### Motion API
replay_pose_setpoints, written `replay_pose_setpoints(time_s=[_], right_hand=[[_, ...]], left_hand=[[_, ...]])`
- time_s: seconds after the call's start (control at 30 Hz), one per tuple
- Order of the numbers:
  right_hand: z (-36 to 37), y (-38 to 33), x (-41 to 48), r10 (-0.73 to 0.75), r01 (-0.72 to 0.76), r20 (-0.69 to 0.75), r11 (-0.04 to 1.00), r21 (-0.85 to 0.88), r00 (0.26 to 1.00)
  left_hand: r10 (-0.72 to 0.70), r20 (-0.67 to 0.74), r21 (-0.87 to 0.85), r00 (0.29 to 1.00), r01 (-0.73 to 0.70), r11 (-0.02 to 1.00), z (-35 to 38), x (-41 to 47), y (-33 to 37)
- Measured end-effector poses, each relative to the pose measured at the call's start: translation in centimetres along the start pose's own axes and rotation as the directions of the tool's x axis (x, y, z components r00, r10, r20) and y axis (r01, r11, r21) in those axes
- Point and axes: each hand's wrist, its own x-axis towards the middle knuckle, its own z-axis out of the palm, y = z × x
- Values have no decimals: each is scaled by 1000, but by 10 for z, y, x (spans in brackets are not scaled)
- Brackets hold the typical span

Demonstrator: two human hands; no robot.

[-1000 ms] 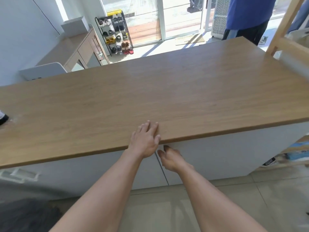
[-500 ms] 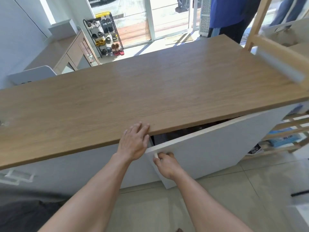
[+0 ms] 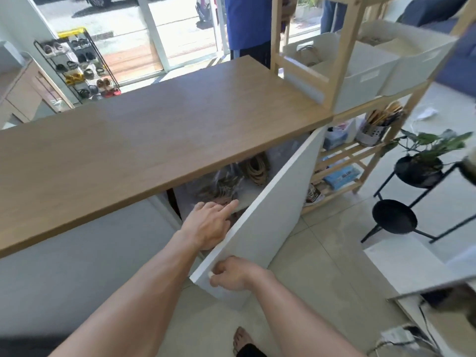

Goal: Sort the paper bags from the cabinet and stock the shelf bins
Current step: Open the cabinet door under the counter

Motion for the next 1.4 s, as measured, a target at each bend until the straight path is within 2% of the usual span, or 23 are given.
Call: replay_pose_setpoints(time_s=[0.17, 0.33, 0.47, 0.63, 0.8, 0.87, 0.93, 1.07, 1.17, 1.3, 1.4], right_hand=[[-1, 44, -46, 103, -100, 87, 994, -42, 991], [-7, 93, -92, 258, -289, 189, 944, 160, 948], [-16, 136, -130, 340, -379, 204, 903, 202, 918], [-34, 176, -186, 411, -437, 152, 866, 242, 899], [-57, 219, -230, 532, -520, 0, 828, 210, 847], [-64, 235, -242, 595, -570, -108, 798, 195, 796], [-69, 247, -257, 633, -581, -231, 772, 258, 739], [-73, 263, -275, 650, -522, -419, 759, 389, 634], [-73, 277, -282, 654, -463, -548, 756, 462, 522], [-68, 290, -272, 670, -563, -623, 718, 409, 403], [-64, 295, -261, 687, -623, -681, 654, 429, 252]], left_hand=[[121, 34, -25, 992, -120, 992, 10, 6, 57], [210, 17, -69, 978, -208, 976, 4, 10, 111], [288, 45, -46, 956, -286, 957, 2, 25, 153], [396, 103, 67, 913, -403, 913, 1, 51, 204], [415, 99, 25, 905, -419, 908, -25, 64, 254], [417, 116, 42, 901, -424, 905, -34, 71, 274], [441, 113, 88, 891, -451, 888, -41, 82, 294], [469, 87, 260, 879, -475, 841, -52, 99, 317], [488, 85, 284, 869, -491, 824, -60, 113, 332], [503, 131, 253, 854, -520, 816, -67, 129, 346], [514, 141, 229, 846, -533, 815, -72, 141, 356]])
